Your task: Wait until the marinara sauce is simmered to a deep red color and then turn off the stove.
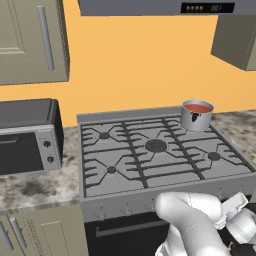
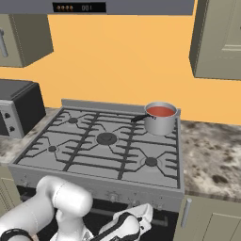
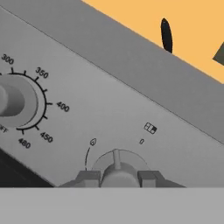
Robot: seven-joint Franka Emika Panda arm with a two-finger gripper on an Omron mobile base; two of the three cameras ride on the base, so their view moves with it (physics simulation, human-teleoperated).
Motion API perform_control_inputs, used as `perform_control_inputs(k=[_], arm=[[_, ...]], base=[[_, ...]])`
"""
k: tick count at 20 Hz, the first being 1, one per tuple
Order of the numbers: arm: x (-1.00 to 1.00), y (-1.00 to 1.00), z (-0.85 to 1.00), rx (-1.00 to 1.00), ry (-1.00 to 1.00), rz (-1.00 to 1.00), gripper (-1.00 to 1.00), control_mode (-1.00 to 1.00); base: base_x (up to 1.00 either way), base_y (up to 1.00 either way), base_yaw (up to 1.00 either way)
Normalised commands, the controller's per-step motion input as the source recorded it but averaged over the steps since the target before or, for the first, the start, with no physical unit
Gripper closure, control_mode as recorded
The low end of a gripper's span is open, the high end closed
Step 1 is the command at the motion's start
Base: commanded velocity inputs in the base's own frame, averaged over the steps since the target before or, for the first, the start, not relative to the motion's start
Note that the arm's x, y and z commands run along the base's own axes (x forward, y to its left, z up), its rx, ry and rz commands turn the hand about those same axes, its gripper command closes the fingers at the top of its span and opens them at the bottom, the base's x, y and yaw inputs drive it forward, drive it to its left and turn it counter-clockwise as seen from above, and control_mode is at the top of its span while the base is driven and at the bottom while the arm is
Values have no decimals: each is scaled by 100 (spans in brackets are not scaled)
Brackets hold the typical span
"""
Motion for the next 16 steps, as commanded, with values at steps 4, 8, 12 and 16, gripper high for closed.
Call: perform_control_inputs(k=[4, 8, 12, 16], arm=[[0, -13, -38, 23, 11, -34, 100, -100], [0, -22, -39, 24, 12, -34, 100, -100], [9, -28, -42, 26, 13, -35, 100, -100], [24, -28, -49, 26, 15, -37, 100, -100]], base=[[0, 0, 0], [0, 0, 0], [0, 0, 0], [0, 0, 0]])
